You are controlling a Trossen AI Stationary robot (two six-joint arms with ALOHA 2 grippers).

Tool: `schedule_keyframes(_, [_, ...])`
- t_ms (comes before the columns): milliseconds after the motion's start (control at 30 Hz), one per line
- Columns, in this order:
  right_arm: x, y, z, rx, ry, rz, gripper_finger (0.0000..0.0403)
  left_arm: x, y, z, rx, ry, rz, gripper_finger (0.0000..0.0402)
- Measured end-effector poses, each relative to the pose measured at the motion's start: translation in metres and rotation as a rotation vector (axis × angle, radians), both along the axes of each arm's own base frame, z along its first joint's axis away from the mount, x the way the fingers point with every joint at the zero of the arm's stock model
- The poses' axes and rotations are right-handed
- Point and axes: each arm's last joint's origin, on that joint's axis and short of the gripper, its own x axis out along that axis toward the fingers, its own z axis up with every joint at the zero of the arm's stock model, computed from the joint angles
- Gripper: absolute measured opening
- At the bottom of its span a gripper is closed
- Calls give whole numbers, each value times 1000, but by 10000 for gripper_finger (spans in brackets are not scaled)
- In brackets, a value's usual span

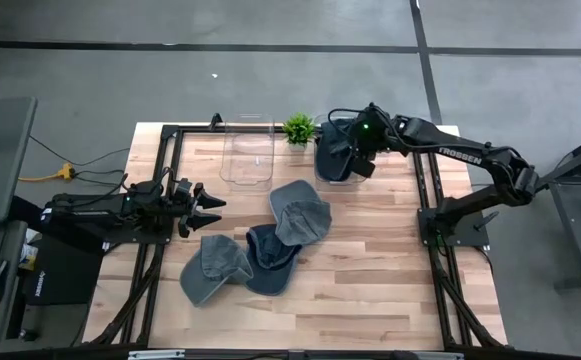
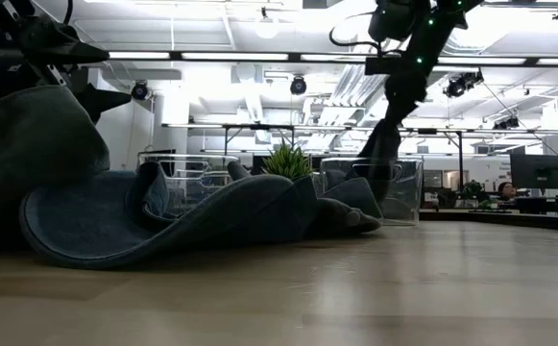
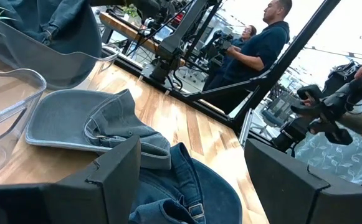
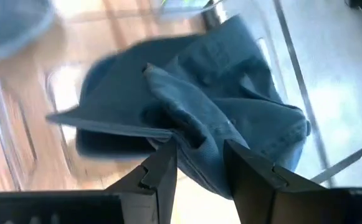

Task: Pick & Place hat
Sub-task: Put the right blue cap into the right transparent bin

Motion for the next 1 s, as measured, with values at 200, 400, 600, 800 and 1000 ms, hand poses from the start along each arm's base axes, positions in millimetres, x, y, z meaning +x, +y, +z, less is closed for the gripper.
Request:
schedule_keyframes(200, [1, 2, -1, -32, 64, 181, 163, 0, 0, 0, 0, 0, 0, 266])
schedule_keyframes(400, [2, 5, 1, -125, 146, 203, 239, 0, 0, 0, 0, 0, 0, 266])
schedule_keyframes(600, [5, 17, 5, -142, 171, 270, 265, 0, 0, 0, 0, 0, 0, 266])
schedule_keyframes(800, [-6, 32, 23, -206, 124, 164, 266, 0, 0, 0, 0, 0, 0, 266])
schedule_keyframes(1000, [-21, 46, 36, -24, -186, -271, 264, 0, 0, 0, 0, 0, 0, 266])
